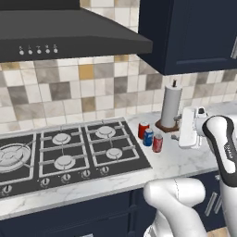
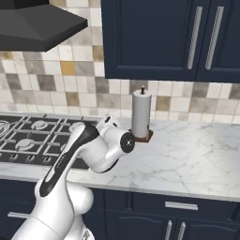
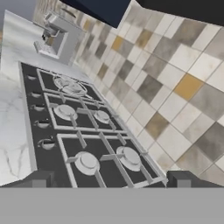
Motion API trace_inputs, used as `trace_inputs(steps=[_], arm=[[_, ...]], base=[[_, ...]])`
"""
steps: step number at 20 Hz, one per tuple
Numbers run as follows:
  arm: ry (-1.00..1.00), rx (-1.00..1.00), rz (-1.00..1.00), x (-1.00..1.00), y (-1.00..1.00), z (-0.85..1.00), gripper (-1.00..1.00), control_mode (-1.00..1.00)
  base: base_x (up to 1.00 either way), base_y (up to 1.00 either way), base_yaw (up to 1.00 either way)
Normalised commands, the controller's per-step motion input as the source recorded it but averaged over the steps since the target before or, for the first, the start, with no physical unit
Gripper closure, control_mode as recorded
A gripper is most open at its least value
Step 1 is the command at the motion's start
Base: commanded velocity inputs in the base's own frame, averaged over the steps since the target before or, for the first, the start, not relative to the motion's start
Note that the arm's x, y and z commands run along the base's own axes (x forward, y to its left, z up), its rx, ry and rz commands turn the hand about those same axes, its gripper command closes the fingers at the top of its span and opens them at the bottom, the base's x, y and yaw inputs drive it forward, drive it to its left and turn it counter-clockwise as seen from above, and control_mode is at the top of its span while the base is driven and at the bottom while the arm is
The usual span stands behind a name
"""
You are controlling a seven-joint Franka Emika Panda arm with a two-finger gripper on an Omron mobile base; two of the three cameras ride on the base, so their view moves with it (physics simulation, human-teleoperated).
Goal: Four empty soda cans are scattered around the kitchen. Gather all the cans and cluster them next to the stove for recycling.
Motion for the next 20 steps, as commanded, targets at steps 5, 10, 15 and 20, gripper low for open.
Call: trace_inputs(steps=[5,10,15,20], arm=[[0.0,0.0,0.0,0.0,0.0,0.0,-1.0,1.0],[0.0,0.0,0.0,0.0,0.0,0.0,-1.0,1.0],[0.0,0.0,0.0,0.0,0.0,0.0,-1.0,1.0],[0.0,0.0,0.0,0.0,0.0,0.0,-1.0,1.0]], base=[[-0.76,-0.1,0.06],[-0.6,0.01,0.08],[-0.12,0.63,0.04],[-0.09,0.99,0.01]])
